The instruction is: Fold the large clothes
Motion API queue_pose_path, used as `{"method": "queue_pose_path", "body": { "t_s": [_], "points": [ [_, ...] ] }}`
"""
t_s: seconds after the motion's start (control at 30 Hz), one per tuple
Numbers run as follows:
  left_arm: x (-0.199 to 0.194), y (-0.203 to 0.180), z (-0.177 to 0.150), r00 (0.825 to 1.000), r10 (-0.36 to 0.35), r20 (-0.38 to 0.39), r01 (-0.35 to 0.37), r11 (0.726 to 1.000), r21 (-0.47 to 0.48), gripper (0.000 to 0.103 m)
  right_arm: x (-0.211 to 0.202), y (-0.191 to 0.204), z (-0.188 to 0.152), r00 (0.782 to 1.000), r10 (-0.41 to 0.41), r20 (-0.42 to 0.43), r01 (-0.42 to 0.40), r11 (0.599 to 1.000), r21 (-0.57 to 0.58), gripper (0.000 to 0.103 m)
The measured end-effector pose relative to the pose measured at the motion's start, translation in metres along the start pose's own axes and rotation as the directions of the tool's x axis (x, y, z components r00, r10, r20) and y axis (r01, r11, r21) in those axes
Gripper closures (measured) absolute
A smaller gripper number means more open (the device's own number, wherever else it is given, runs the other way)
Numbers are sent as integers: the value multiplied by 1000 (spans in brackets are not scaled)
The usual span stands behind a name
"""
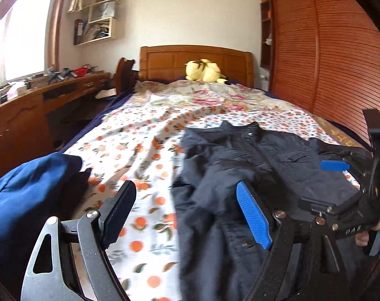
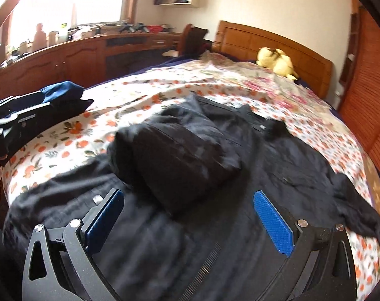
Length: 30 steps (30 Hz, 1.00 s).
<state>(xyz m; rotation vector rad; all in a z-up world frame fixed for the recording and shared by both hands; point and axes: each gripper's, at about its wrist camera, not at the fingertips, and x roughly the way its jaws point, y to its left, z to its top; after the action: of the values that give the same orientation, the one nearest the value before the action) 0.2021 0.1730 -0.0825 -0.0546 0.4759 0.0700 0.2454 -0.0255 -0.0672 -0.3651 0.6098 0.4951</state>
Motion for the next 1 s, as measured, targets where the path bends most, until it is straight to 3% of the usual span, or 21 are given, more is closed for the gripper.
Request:
{"method": "queue_pose_path", "body": {
  "t_s": [0.27, 0.37, 0.47, 0.53, 0.6, 0.83, 1.0],
  "points": [
    [0, 40, -8, 999, 29, -14, -30, 996, -79, 20, 44, 21, 39, 995, 99, -22, -100, 995, -13, 5],
    [-1, 44, -10, 999, 30, -16, -32, 996, -89, 20, 69, 17, 50, 992, 113, -56, -113, 994, 2, 12],
    [-1, 44, -12, 999, 31, -19, -32, 996, -78, 20, 87, 11, 49, 987, 122, -107, -123, 992, -2, 40],
    [-1, 42, -13, 999, 25, -19, -27, 997, -74, 20, 90, 7, 48, 983, 137, -126, -139, 990, -8, 70],
    [0, 40, -13, 1000, 19, -19, -21, 997, -70, 20, 88, 1, 47, 985, 130, -116, -133, 991, -20, 80],
    [8, 13, -15, 999, -18, -40, 17, 999, -31, 20, 32, -48, 21, 997, 51, 55, -58, 991, 122, 83],
    [12, -13, -11, 998, -48, -34, 47, 999, -6, 20, -9, -80, -19, 996, -13, 85, -5, 977, 214, 83]
  ]
}}
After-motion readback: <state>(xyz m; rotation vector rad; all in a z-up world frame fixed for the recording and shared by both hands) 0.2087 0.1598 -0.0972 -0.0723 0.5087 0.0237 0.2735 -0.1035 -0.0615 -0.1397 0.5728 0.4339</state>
